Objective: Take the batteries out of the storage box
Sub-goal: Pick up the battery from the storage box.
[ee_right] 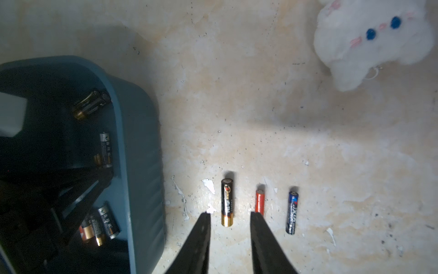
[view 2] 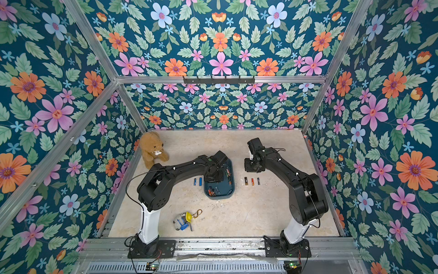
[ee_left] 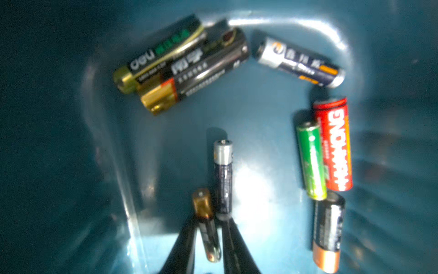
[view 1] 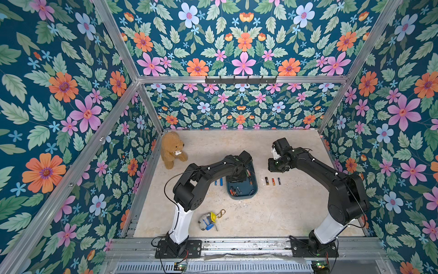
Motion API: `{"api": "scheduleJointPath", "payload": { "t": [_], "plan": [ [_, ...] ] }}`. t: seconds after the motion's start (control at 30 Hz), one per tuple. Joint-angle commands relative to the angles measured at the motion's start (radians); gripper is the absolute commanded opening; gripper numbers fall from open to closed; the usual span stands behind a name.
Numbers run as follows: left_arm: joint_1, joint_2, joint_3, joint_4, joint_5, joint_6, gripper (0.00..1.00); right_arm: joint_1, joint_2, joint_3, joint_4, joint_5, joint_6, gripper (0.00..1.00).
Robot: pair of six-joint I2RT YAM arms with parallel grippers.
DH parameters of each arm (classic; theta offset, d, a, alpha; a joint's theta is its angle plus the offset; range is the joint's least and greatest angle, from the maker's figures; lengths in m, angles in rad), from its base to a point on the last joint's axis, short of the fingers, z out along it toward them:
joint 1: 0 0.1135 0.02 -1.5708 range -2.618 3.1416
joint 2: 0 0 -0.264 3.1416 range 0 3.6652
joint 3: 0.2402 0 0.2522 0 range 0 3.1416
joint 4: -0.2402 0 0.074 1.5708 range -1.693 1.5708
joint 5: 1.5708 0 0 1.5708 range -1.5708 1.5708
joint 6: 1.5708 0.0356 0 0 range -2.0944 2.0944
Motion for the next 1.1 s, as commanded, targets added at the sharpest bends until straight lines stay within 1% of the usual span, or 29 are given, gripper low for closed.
{"api": "scheduleJointPath", "payload": {
  "t": [0.0, 0.23, 0.47, 0.83, 1.07],
  "plan": [
    [0.004, 0.016, 0.01, -0.027, -0.018, 0.02, 0.25, 0.005, 0.003, 0.012, -0.016, 0.01, 0.007, 0.34],
    [0.004, 0.027, 0.013, -0.03, -0.015, 0.028, 0.23, 0.005, -0.007, 0.019, -0.026, 0.02, 0.01, 0.34],
    [0.004, 0.019, 0.017, -0.022, 0.0, 0.029, 0.18, 0.007, -0.011, 0.026, -0.032, 0.025, 0.009, 0.35],
    [0.007, -0.09, 0.016, -0.011, 0.02, 0.052, 0.17, 0.009, -0.015, 0.027, -0.021, 0.006, 0.025, 0.35],
    [0.03, -0.176, -0.011, -0.014, 0.027, 0.057, 0.17, 0.024, -0.005, 0.048, -0.028, 0.011, 0.033, 0.35]
  ]
}}
